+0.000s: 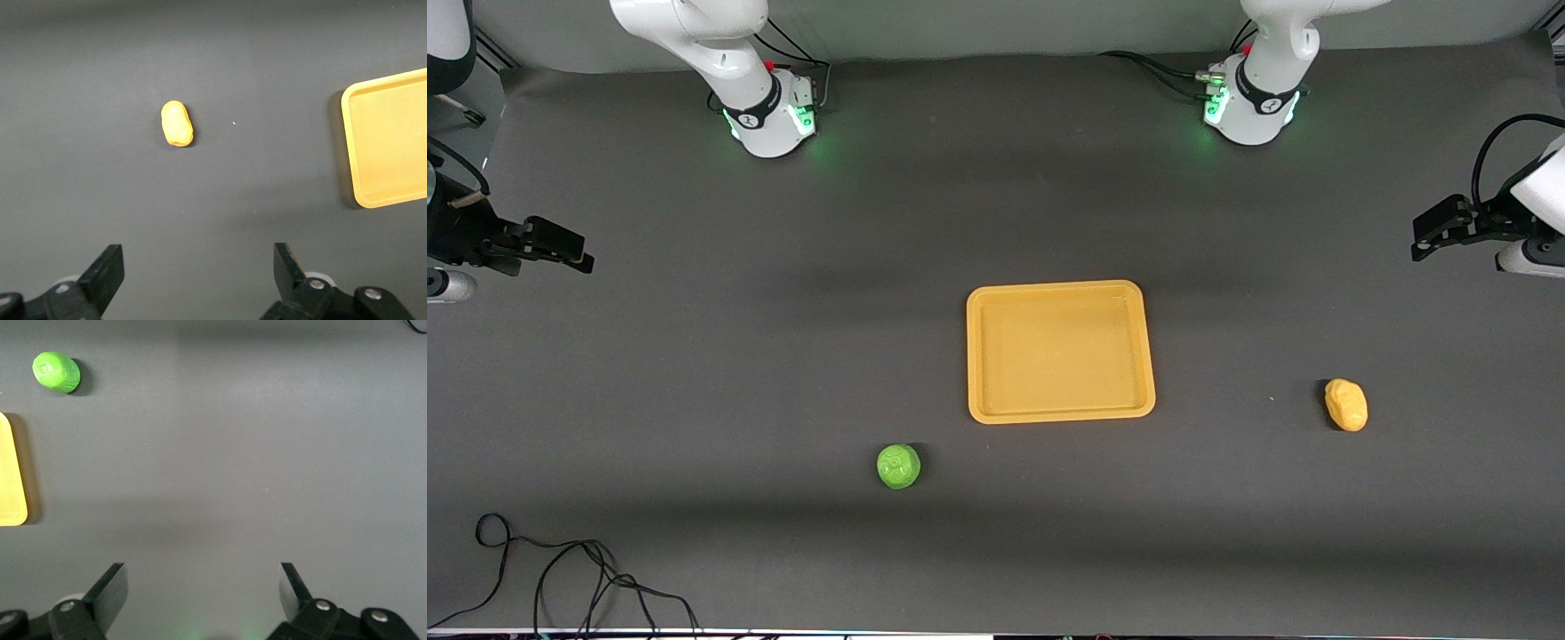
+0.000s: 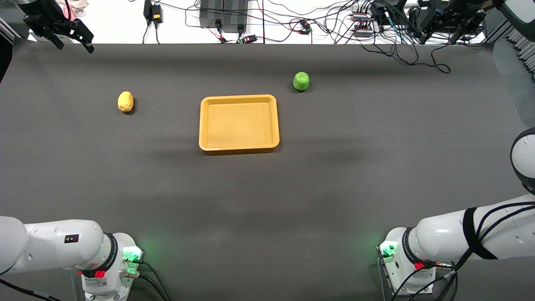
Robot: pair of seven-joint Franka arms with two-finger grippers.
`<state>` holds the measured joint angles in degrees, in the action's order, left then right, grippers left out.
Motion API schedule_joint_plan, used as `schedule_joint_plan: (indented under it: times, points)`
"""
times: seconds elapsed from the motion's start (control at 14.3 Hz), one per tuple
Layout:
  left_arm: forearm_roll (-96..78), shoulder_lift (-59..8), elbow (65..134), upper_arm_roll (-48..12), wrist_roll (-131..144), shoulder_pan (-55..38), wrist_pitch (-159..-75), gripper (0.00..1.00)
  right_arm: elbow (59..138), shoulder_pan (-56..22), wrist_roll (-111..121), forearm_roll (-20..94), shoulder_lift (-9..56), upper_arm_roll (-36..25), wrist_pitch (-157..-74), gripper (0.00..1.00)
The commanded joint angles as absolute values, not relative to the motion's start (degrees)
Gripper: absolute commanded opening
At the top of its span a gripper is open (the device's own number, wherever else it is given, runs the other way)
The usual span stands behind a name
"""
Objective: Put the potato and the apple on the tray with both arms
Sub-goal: 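Reach the right gripper to the apple while the left gripper reaches the potato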
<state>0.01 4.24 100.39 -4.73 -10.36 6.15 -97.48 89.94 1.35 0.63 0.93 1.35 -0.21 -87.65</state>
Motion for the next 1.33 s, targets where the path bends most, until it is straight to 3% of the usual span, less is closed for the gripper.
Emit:
schedule_joint_plan:
  times: [0.0,0.49,0.77,0.91,1.26]
  points:
    - [0.9,3.5,99.1,-4.7,-9.5,5.8,-97.2,1.0,89.4,1.8,-0.8,2.1,0.9,0.3,-86.8,1.0]
    - [1.5,1.2,100.1,-4.1,-10.5,6.9,-99.0,1.0,89.3,1.9,-0.5,2.2,1.3,0.3,-86.9,1.0]
    - [2.5,-3.8,104.1,-4.1,-9.8,9.4,-109.9,1.0,88.8,0.9,-0.8,2.3,3.9,1.2,-90.4,1.0]
    - [2.6,-9.1,106.2,-4.1,-10.5,9.9,-113.6,1.0,84.8,-3.9,-0.9,2.2,9.5,1.8,-93.2,1.0]
    - [2.5,-21.1,108.1,-4.2,-9.5,10.5,-123.4,1.0,63.1,-15.2,-16.4,1.8,29.5,1.8,-93.9,1.0]
